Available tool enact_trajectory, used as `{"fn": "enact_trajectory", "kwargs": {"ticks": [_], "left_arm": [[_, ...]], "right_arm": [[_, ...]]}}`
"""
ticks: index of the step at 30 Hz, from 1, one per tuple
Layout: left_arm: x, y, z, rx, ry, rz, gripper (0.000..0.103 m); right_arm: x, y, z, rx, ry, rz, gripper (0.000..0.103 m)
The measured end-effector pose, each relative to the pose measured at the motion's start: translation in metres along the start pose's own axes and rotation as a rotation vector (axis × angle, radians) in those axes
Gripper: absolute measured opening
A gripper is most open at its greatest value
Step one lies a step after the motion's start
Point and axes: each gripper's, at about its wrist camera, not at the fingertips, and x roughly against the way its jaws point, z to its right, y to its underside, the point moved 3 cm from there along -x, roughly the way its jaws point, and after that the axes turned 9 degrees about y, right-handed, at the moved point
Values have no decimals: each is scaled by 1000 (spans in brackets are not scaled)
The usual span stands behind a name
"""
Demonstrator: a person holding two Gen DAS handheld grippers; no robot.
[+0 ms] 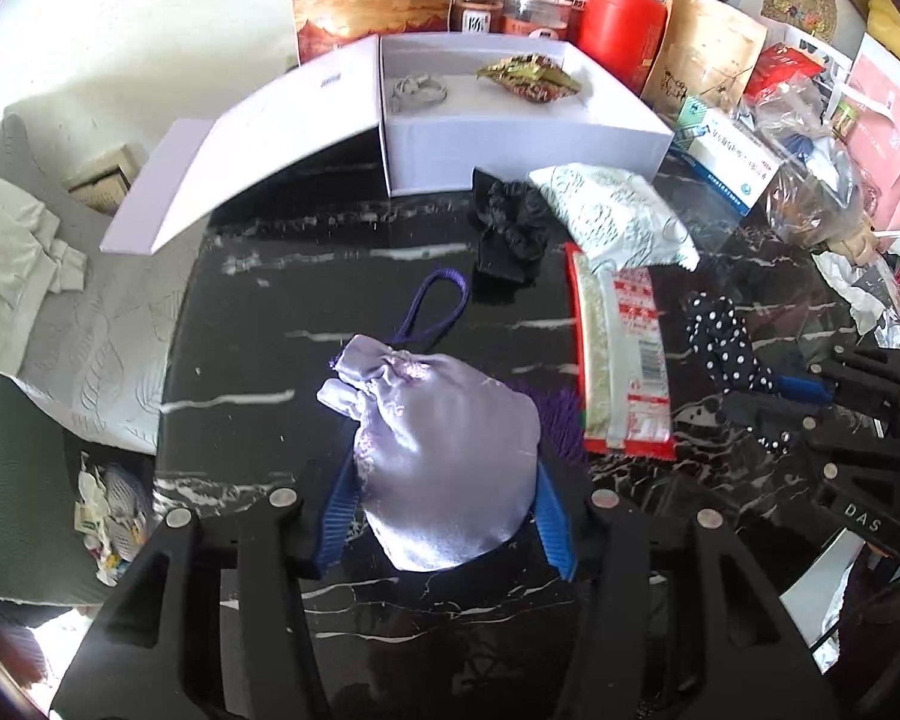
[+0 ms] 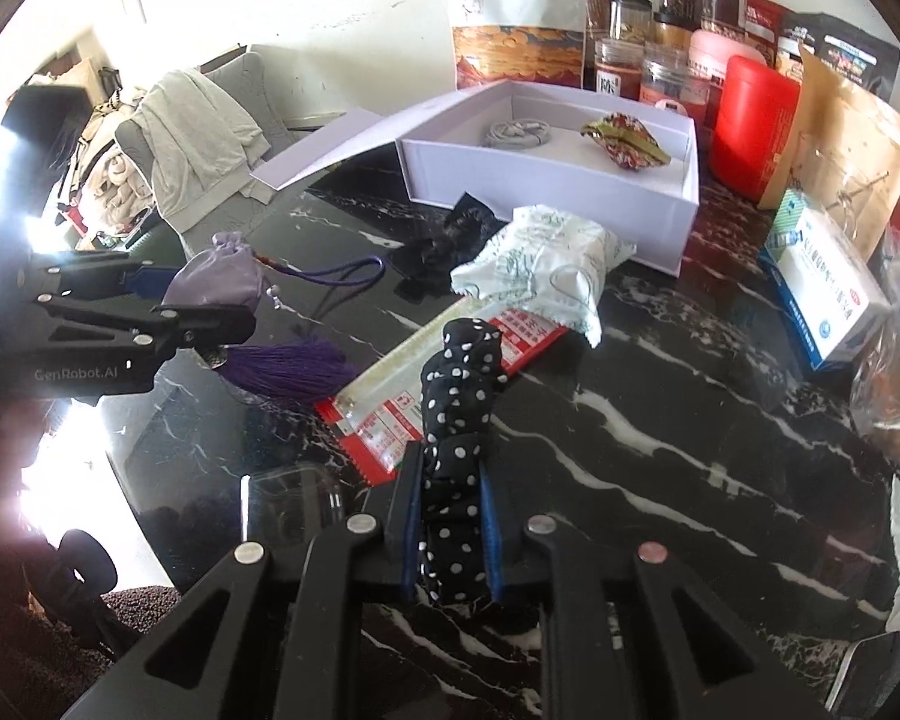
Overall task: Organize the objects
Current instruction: 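Carry the pouch and scrunchie toward the white box with both tools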
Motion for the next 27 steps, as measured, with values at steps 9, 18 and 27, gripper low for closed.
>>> {"fn": "enact_trajectory", "kwargs": {"ticks": [9, 18, 27], "left_arm": [[22, -29, 19, -27, 9, 38, 50], [31, -56, 27, -42, 37, 69, 50], [30, -94, 34, -68, 33, 93, 50]], "right_arm": [[24, -22, 2, 22, 3, 46, 16], [35, -48, 6, 76, 10, 97, 16], [37, -78, 12, 108, -16, 146, 16]]}}
